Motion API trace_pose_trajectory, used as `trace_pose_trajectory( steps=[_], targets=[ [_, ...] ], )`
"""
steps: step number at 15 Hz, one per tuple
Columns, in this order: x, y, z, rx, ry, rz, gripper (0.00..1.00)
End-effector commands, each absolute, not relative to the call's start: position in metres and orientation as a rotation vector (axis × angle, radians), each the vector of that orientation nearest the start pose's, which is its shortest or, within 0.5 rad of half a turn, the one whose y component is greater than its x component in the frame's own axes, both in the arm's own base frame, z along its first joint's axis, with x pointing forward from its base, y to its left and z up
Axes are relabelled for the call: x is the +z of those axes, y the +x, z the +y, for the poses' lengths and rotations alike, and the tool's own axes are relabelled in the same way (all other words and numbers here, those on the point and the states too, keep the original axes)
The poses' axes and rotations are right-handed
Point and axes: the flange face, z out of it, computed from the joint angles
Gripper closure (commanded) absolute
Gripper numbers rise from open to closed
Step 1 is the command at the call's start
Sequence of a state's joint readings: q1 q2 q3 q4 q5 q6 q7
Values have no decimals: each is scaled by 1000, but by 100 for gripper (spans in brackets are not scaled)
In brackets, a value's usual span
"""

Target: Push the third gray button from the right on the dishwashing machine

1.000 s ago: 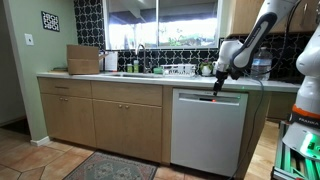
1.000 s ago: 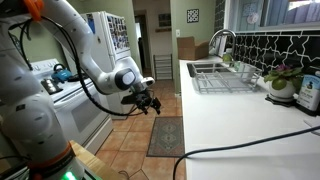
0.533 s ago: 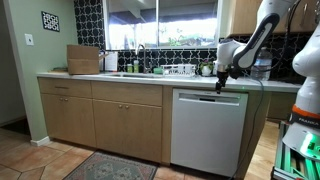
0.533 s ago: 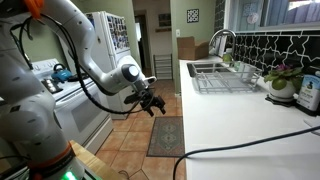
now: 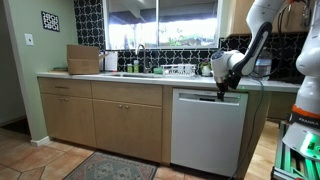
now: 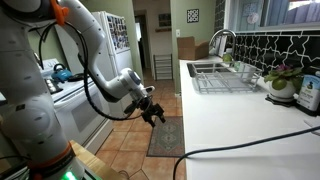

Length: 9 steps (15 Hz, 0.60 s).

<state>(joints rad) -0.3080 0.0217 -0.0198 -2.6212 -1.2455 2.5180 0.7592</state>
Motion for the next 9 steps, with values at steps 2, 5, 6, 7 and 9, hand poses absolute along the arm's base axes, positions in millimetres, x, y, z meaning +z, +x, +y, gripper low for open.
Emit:
trace_pose_trajectory(
  steps=[2, 5, 6, 7, 9],
  targets=[
    [200, 405, -152, 48, 2455, -74, 27],
    [185, 412, -168, 44, 2460, -145, 51],
    [181, 414, -172, 49, 2453, -166, 58],
    [178, 418, -178, 60, 2432, -190, 66],
    [173, 422, -188, 71, 2422, -216, 82]
  ],
)
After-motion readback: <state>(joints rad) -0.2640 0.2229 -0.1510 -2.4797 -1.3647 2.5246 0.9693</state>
